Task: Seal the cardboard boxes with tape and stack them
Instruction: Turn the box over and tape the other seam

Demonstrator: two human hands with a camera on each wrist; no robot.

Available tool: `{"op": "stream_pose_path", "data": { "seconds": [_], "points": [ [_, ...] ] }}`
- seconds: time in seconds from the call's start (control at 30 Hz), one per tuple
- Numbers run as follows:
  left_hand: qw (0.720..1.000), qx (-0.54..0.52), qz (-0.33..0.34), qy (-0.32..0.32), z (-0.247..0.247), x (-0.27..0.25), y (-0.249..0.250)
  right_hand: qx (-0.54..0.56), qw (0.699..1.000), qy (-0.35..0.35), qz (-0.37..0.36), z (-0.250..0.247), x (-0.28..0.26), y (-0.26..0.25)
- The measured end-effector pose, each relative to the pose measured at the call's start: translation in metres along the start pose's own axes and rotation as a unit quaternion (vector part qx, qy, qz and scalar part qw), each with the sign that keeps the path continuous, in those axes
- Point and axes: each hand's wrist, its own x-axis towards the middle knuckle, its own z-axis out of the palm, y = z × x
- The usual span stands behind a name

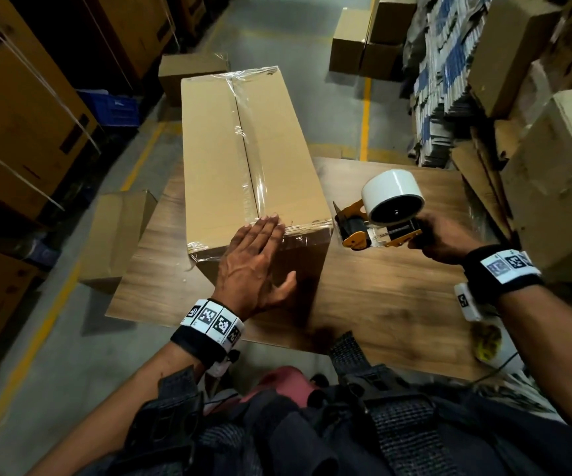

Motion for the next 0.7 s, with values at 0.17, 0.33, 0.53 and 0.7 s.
{"op": "stream_pose_path", "data": {
  "seconds": [0.17,0.33,0.53,0.7],
  "points": [
    [1.000,-0.003,0.001,0.001,-0.003,0.000,0.002,-0.032,0.999,-0.002,-0.003,-0.013,-0.002,-0.012],
    [1.000,-0.008,-0.002,0.002,-0.006,0.001,0.004,-0.058,0.998,-0.010,0.002,-0.018,-0.004,-0.015],
    [1.000,0.003,0.001,-0.008,-0.009,0.000,0.005,-0.092,0.996,0.000,0.002,-0.023,-0.009,-0.029],
    [1.000,0.005,0.002,-0.017,-0.012,0.001,0.005,-0.110,0.994,-0.002,0.011,-0.024,-0.010,-0.036]
  ]
}}
